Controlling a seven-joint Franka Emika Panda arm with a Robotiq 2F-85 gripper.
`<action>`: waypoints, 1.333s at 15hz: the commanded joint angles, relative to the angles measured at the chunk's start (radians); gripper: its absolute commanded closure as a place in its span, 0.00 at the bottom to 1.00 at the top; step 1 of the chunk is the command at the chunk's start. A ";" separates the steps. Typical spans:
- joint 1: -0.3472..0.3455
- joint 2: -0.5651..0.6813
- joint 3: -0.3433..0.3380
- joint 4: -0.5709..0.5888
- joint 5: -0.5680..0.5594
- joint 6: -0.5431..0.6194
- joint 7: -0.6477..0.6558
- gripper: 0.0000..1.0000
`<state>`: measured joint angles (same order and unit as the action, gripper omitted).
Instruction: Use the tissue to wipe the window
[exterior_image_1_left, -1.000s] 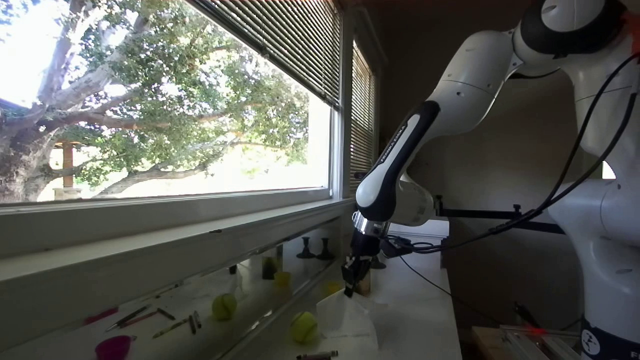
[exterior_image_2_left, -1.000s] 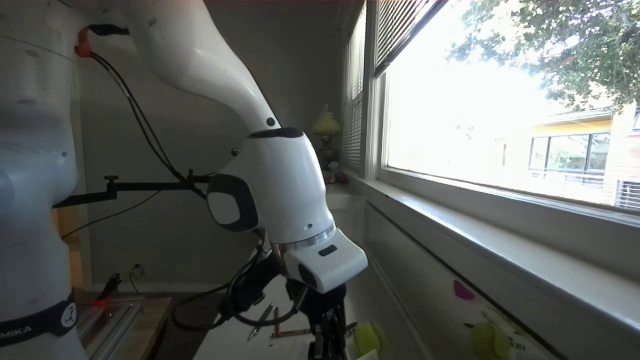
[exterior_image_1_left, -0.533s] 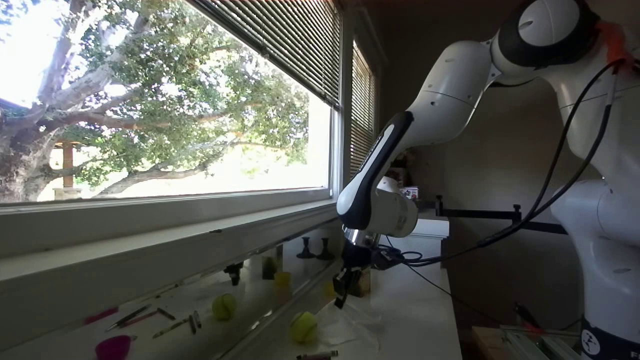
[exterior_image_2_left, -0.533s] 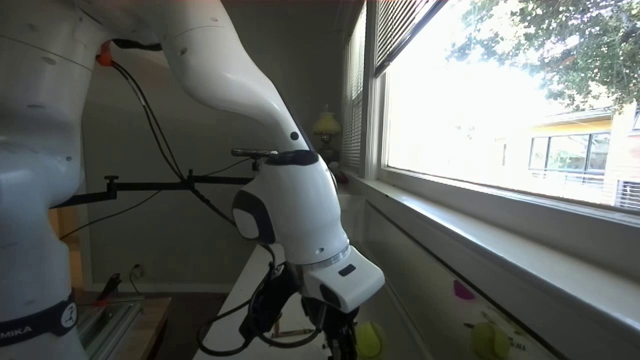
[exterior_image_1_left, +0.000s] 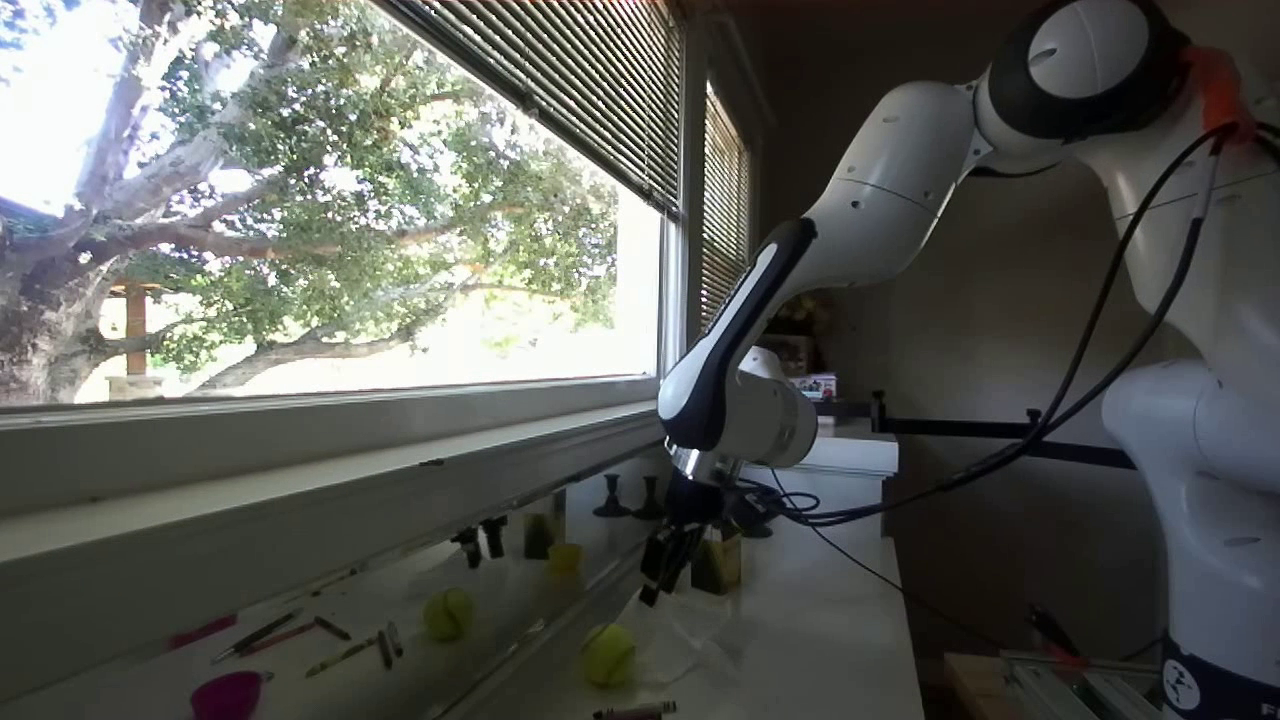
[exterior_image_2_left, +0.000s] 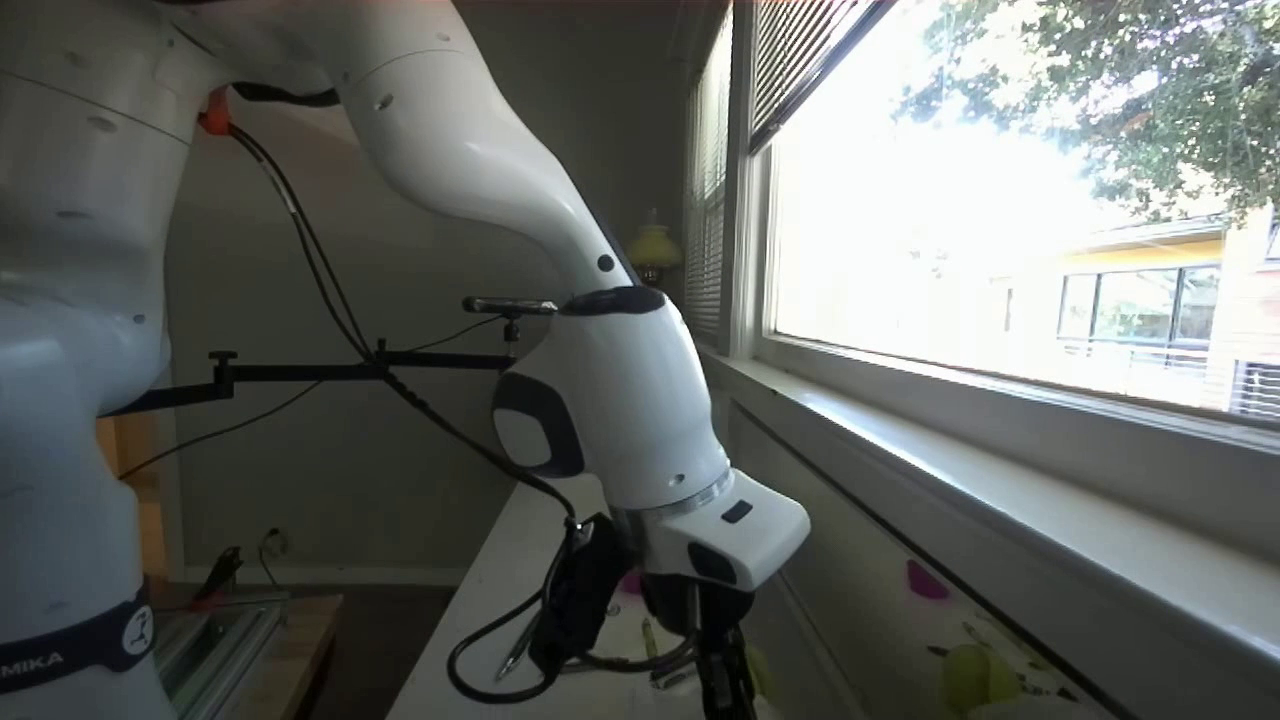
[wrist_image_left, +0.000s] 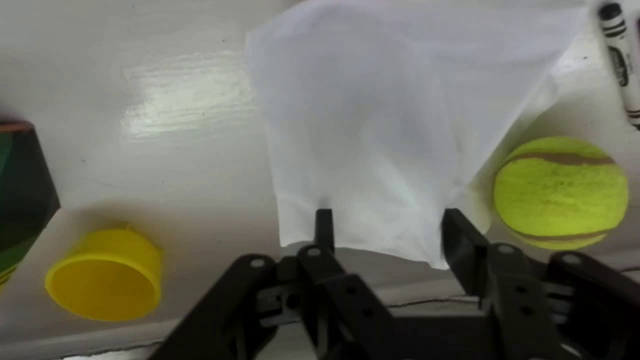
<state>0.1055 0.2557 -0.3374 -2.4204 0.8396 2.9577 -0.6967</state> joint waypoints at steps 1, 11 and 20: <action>0.069 -0.088 -0.056 -0.053 -0.115 -0.003 0.074 0.10; 0.151 -0.313 -0.161 -0.102 -0.767 -0.187 0.655 0.00; -0.068 -0.464 0.172 -0.052 -0.846 -0.419 0.890 0.00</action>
<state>0.1087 -0.2126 -0.2357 -2.4739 -0.0338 2.5397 0.2133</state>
